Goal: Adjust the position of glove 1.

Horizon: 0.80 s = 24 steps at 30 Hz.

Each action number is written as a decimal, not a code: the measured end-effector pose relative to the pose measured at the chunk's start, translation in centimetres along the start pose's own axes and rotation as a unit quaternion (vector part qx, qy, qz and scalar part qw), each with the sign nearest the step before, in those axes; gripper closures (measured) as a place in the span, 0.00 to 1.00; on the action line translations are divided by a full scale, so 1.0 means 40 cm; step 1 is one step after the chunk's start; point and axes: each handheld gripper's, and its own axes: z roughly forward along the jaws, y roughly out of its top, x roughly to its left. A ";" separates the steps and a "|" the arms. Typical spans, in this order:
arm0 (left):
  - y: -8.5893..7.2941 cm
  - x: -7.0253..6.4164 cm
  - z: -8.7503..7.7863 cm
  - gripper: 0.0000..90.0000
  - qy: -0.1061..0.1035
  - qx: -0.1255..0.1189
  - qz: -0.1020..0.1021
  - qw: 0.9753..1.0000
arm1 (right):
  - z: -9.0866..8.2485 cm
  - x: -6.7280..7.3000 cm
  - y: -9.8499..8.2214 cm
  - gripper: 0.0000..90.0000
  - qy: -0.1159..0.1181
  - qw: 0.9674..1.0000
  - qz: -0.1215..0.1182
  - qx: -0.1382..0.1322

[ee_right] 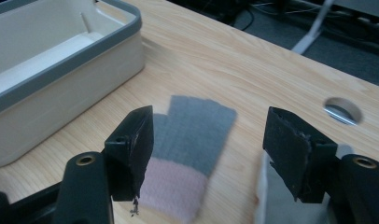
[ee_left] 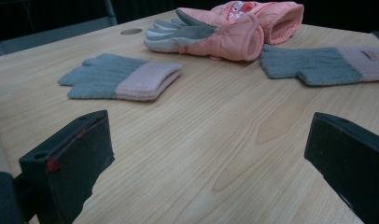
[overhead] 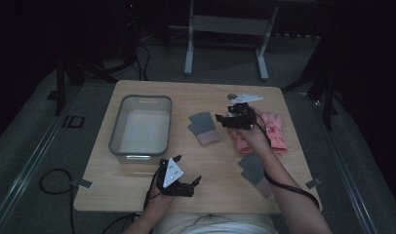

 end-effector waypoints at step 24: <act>-0.002 0.002 -0.003 0.01 -0.004 -0.006 -0.003 1.000 | 0.257 0.011 -0.007 0.62 0.032 0.994 -0.021 0.106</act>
